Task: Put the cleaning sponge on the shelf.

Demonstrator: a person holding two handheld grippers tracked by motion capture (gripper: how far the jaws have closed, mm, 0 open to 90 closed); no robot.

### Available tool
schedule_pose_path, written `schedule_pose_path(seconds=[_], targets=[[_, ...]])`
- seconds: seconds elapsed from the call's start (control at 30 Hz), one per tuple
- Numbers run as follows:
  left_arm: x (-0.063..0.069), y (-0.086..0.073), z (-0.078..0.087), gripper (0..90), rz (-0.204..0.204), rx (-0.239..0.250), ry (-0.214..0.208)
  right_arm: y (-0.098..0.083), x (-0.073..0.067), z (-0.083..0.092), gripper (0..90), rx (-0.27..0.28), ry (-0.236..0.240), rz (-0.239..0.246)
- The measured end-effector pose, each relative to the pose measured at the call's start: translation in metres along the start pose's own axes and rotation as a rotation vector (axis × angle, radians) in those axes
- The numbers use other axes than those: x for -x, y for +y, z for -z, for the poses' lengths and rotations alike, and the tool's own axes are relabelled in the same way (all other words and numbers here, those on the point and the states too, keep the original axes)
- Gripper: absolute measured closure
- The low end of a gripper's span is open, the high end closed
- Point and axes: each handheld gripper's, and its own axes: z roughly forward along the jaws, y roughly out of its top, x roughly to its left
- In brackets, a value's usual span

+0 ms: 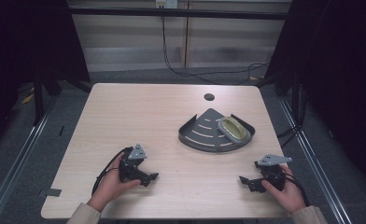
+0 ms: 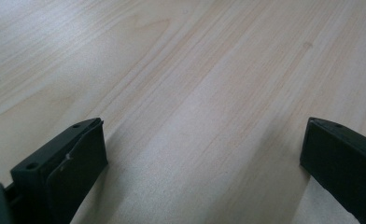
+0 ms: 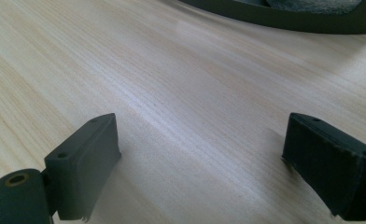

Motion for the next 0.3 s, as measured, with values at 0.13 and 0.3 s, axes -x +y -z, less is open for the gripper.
schedule_pose_path(seconds=[0.13,0.3], targets=[[0.0,0.0,0.0,0.0,0.0,0.0,0.0,-0.0023,0.0,-0.0003,9.9,0.021,-0.003,-0.002],[0.0,0.0,0.0,0.0,0.0,0.0,-0.001,-0.0023,0.0,-0.0003,9.9,0.021,-0.003,-0.002]])
